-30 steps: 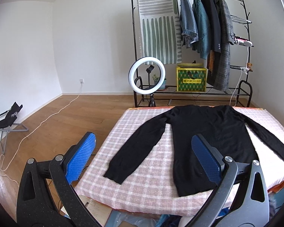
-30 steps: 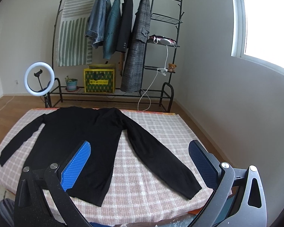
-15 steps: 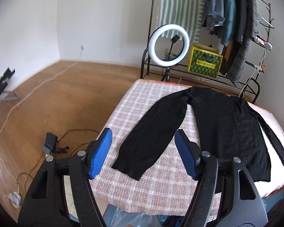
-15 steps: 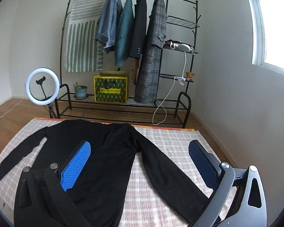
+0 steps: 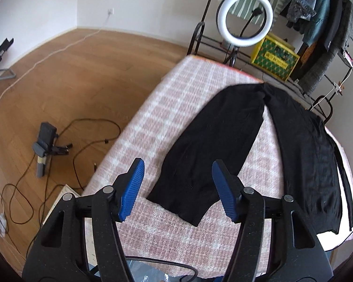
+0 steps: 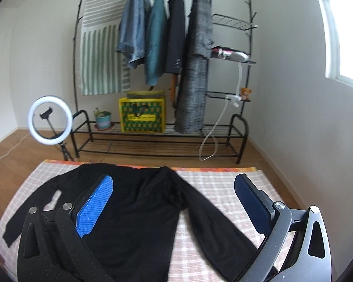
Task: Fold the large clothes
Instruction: 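Lower both tools toward the sweater's hem and body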
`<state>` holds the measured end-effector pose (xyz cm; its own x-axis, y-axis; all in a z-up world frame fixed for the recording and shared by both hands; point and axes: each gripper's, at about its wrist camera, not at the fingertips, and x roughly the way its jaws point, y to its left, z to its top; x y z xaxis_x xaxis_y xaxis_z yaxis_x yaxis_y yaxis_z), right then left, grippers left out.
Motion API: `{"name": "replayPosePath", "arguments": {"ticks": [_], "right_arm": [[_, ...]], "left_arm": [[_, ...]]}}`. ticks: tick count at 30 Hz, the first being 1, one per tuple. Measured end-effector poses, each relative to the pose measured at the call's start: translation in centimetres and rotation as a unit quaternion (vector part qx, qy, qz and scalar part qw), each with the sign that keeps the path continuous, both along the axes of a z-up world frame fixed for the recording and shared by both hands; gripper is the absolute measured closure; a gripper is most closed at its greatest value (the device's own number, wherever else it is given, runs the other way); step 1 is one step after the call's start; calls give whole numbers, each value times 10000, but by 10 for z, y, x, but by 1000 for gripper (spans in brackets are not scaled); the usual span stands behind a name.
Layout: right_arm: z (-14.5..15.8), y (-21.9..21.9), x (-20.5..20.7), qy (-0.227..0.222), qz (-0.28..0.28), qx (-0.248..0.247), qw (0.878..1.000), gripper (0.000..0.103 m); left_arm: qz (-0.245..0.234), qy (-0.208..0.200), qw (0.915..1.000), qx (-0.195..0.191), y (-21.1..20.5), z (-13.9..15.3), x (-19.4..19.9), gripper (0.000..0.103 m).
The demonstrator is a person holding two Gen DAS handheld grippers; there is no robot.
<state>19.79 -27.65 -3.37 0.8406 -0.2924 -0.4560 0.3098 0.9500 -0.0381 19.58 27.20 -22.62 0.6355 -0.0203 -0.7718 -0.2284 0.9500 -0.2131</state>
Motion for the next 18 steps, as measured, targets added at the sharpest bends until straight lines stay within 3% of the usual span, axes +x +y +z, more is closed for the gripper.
{"name": "replayPosePath", "arguments": {"ticks": [2, 5, 6, 8, 14, 15, 18], "right_arm": [[-4, 12, 14, 116, 233, 137, 9996, 11], [-13, 39, 35, 318, 752, 453, 9956, 14], [-17, 52, 44, 408, 983, 525, 9929, 24], [-24, 76, 59, 599, 1335, 565, 9876, 30], [-54, 134, 104, 903, 1990, 572, 9742, 31], [-61, 141, 113, 956, 2040, 554, 9727, 31], [-83, 152, 133, 1141, 2079, 615, 9695, 32]], "left_arm": [[-7, 147, 9999, 34, -1, -16, 8, 41], [26, 282, 9996, 71, -2, -36, 20, 41], [32, 317, 9995, 87, -2, -43, 25, 41], [28, 332, 9994, 84, 0, -52, 30, 41], [26, 319, 9994, -93, 0, -71, 49, 41], [22, 318, 9994, -117, 0, -74, 51, 43], [-26, 352, 9993, -127, -1, -81, 54, 73]]}}
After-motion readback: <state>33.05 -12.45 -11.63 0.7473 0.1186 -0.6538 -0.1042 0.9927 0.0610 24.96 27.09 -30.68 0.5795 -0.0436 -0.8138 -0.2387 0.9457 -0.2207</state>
